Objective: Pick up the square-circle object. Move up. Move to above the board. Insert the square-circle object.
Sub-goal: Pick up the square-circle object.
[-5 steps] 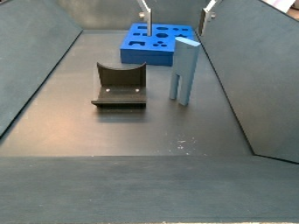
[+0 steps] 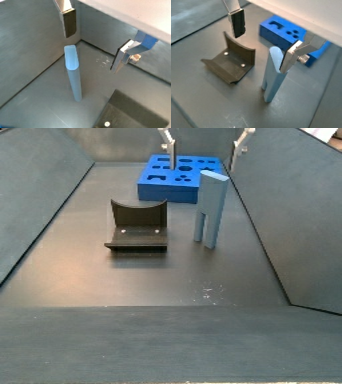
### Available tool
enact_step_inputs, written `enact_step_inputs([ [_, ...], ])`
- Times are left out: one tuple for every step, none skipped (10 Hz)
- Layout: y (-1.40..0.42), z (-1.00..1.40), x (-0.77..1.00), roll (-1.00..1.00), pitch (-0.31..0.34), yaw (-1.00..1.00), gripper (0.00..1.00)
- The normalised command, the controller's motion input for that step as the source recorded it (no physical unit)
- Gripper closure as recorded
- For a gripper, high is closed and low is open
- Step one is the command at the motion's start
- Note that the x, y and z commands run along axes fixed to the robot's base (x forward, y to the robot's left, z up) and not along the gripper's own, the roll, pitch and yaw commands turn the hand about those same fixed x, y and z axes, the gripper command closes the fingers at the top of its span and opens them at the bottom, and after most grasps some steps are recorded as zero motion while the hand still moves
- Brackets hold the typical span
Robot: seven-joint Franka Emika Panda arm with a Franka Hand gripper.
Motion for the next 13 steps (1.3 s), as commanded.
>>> enact_step_inputs([
  [0.00, -0.27, 0.00, 0.00, 0.000, -1.00, 0.00],
  [0.00, -0.32, 0.00, -0.04, 0.000, -1.00, 0.00],
  [-0.45, -0.39, 0.00, -0.01, -0.044, -0.70, 0.00],
  [0.00, -0.03, 0.00, 0.00, 0.000, 0.00, 0.00],
  [-0.03, -0.39, -0.31, 0.00, -0.026, -0.23, 0.00],
  [0.00, 0.00, 0.00, 0.00, 0.000, -0.11, 0.00],
  [0.00, -0.05, 0.00, 0.00, 0.000, 0.00, 0.00],
  [0.00, -0.39, -0.23, 0.00, -0.030, 0.00, 0.00],
  [0.00, -0.49, -0.35, 0.00, -0.061, 0.00, 0.00],
  [0.00, -0.13, -0.10, -0.03, -0.034, 0.00, 0.00],
  [0.00, -0.08, -0.02, 0.00, -0.014, 0.00, 0.00],
  [-0.03, -0.49, -0.14, 0.00, -0.057, 0.00, 0.00],
  [0.00, -0.15, 0.00, -0.06, -0.031, 0.00, 0.00],
])
